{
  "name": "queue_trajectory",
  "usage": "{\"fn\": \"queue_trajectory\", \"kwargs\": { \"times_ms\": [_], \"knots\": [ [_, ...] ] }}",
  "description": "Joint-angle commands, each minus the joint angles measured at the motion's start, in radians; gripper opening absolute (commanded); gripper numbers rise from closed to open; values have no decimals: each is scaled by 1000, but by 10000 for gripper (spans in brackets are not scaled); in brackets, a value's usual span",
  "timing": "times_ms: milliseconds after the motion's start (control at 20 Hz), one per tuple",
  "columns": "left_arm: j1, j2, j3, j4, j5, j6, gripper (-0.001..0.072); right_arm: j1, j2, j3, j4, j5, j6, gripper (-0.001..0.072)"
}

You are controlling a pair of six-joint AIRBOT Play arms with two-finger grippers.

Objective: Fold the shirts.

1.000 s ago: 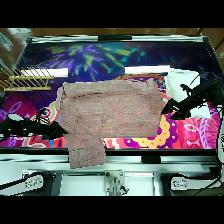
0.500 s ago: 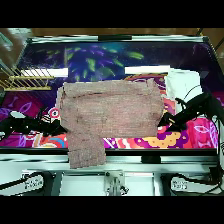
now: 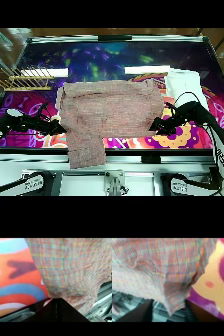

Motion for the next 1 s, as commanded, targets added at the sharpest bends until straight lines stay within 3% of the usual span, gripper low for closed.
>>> {"fn": "queue_trajectory", "kwargs": {
  "times_ms": [0, 50, 100, 300, 500, 700, 800, 950],
  "knots": [
    [0, 20, 40, 0, -9, 13, 26, 50, 0, -8, -5, 52, 14, 268],
    [0, 20, 66, -1, -9, 13, 26, 57, 3, -5, 5, 41, 6, 69],
    [0, 21, 103, -5, -10, 19, 25, 62, 17, 2, 23, 33, -12, 49],
    [0, 104, 394, -107, -20, 66, 24, 62, 203, 192, 53, 25, -101, 49],
    [0, 243, 941, -248, -15, 108, 25, 62, 431, 643, 16, 87, -163, 50],
    [0, 327, 1468, -246, 84, 80, 25, 62, 558, 1054, -54, 231, -166, 49],
    [0, 400, 1519, -240, 202, 48, 26, 62, 599, 1165, -125, 252, -165, 49],
    [0, 517, 1455, -58, 238, -66, 26, 62, 662, 1197, -183, 196, -143, 50]
  ]
}}
